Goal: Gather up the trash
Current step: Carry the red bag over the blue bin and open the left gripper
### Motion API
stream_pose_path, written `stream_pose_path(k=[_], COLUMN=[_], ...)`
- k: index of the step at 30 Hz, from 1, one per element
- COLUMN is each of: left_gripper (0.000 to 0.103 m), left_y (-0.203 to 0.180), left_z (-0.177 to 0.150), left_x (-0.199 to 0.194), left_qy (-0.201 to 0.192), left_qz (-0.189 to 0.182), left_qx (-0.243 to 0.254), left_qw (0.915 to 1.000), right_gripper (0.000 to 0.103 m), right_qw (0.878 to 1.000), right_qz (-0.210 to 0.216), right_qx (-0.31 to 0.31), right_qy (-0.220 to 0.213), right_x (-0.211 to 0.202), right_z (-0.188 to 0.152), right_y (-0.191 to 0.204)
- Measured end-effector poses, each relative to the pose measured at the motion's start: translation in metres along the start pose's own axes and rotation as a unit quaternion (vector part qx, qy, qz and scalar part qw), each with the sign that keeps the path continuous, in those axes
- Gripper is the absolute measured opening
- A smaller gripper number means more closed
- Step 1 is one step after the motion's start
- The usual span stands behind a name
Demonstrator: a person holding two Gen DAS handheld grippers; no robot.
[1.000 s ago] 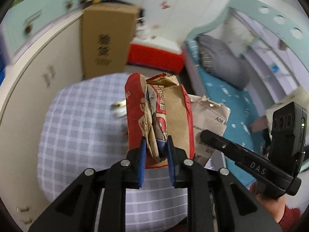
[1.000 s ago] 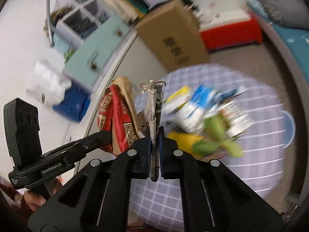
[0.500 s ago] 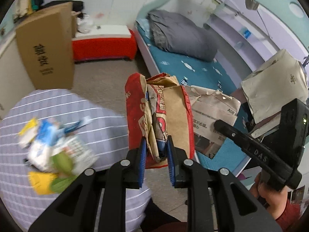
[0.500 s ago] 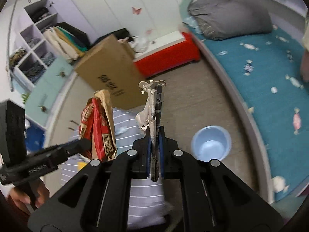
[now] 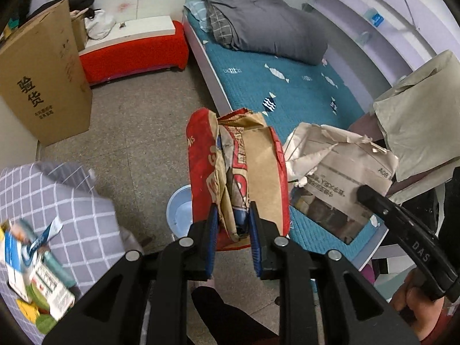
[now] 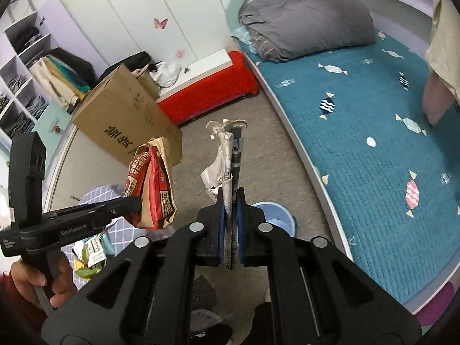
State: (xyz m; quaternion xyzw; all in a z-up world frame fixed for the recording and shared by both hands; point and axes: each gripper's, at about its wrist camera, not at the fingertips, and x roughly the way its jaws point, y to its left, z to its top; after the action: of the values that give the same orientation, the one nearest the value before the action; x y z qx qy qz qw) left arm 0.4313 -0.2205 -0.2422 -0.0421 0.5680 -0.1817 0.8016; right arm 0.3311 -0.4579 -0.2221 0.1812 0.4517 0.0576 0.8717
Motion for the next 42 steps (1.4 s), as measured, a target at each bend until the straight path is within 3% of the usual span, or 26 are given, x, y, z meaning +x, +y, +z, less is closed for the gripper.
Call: stream_pose_path(k=[1,2,3,5,28,29,30,32,42], left_gripper=[0.025,0.039,0.06,0.068,0.068,0.069,0.069,0.069,0.069], left_y=[-0.001,0.001,0.004,0.01,0.049,0.05,0.05,0.054,0.067], left_z=[0.004,0.008,0.011,0.013,-0.004,-0.006,-0.007,-0.012,-0.039], left_x=[0.005,0.01,0.012,0.016,-0.021,-0.023,-0.025,-0.03,-0.055], left_qy=[0.008,0.013,0.016,0.016,-0.014,-0.017,-0.019,-0.023,-0.043], left_qz=[0.002,0.007,0.008,0.011,0.06,0.062,0.065,0.068,0.07], left_qx=[0.0,-0.004,-0.009,-0.022,-0.08,-0.08,-0.081,-0.087,-0.112], left_qw=[1.0,0.9999,0.9998,0.9996,0.9949,0.9947,0.9944,0.9936,0.9903], right_gripper=[0.007,0.007,0.007,0.007,0.012,0.019,0.037,0.061,0.061], right_qw=[1.0,1.0,1.0,1.0,0.997,0.997,0.997,0.997,0.993], right_qz=[-0.001,-0.003,-0.004,-0.006,0.018,0.021,0.017,0.015,0.044], right_qx=[0.002,0.003,0.005,0.008,-0.042,-0.042,-0.046,-0.051,-0.085], right_qy=[0.001,0.004,0.006,0.012,0.064,0.065,0.063,0.063,0.066], right_x=[0.002,0.006,0.009,0.015,0.072,0.076,0.079,0.084,0.061], right_z=[0.003,0.006,0.008,0.01,0.015,0.015,0.015,0.014,0.0], right_y=[-0.004,-0.007,-0.011,-0.015,0.029,0.029,0.03,0.032,0.071])
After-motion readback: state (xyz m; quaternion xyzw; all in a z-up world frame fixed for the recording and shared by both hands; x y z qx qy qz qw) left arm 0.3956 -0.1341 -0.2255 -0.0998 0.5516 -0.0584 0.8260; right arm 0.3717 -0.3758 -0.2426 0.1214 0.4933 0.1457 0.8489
